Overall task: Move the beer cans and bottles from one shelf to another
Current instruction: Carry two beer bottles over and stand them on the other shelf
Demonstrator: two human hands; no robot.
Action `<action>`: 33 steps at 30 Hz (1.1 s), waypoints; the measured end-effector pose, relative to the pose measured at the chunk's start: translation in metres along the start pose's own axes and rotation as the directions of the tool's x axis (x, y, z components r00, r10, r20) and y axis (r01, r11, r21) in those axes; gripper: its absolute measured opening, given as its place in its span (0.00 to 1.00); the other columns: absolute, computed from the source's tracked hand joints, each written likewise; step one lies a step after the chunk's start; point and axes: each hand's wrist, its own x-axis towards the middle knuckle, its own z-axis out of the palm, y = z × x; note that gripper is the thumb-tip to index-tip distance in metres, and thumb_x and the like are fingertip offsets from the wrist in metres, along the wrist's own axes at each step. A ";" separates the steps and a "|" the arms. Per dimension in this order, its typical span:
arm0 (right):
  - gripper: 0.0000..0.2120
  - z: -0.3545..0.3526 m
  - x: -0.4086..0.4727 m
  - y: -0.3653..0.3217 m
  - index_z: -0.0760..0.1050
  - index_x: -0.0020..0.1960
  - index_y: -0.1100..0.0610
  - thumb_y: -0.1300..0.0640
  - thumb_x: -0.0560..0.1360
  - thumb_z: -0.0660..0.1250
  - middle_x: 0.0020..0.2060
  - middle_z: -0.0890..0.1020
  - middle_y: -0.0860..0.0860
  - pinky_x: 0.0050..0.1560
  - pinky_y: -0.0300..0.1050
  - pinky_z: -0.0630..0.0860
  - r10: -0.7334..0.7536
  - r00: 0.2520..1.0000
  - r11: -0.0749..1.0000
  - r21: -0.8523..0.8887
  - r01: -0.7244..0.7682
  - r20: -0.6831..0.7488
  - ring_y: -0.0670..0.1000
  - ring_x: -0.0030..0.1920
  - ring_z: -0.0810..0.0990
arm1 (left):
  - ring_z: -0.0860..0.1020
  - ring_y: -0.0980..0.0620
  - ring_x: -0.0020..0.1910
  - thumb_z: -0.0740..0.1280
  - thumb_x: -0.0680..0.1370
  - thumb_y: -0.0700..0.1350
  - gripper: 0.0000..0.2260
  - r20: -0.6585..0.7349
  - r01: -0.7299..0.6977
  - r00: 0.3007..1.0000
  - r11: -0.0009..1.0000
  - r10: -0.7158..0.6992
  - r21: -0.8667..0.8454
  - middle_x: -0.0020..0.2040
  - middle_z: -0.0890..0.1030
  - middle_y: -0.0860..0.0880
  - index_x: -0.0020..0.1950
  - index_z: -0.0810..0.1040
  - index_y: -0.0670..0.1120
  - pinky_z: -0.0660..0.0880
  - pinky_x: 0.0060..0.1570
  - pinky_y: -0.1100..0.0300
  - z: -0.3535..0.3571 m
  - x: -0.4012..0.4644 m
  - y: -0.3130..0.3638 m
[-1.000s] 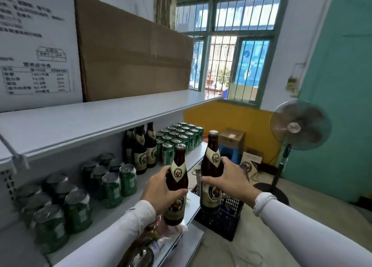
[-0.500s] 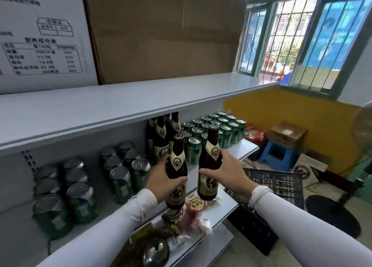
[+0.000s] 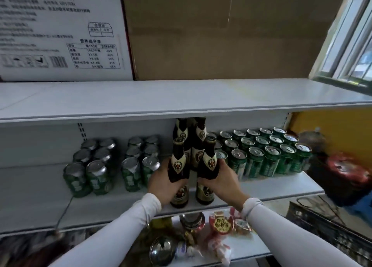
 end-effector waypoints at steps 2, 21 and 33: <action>0.30 0.002 0.004 0.003 0.69 0.59 0.46 0.40 0.62 0.77 0.50 0.80 0.42 0.46 0.42 0.73 -0.008 1.000 1.000 0.029 0.007 0.020 0.48 0.51 0.80 | 0.78 0.45 0.60 0.72 0.62 0.61 0.35 -0.017 0.006 1.000 1.000 -0.006 0.020 0.61 0.79 0.49 0.66 0.67 0.53 0.75 0.57 0.48 0.004 0.001 0.002; 0.32 0.012 0.064 0.008 0.70 0.61 0.52 0.41 0.63 0.77 0.53 0.82 0.48 0.44 0.43 0.69 -0.050 0.996 0.993 -0.107 0.058 0.079 0.53 0.54 0.80 | 0.76 0.47 0.61 0.77 0.67 0.52 0.34 -0.095 -0.017 0.995 1.000 0.019 0.013 0.64 0.77 0.48 0.69 0.67 0.50 0.74 0.59 0.53 0.032 0.057 -0.005; 0.24 -0.003 0.073 0.008 0.73 0.53 0.53 0.43 0.65 0.77 0.47 0.81 0.48 0.43 0.43 0.70 -0.171 0.984 0.978 -0.111 0.176 0.058 0.51 0.48 0.79 | 0.77 0.42 0.58 0.77 0.65 0.52 0.32 -0.111 -0.048 0.992 0.998 0.053 0.042 0.60 0.78 0.45 0.65 0.69 0.46 0.75 0.55 0.48 0.037 0.075 -0.009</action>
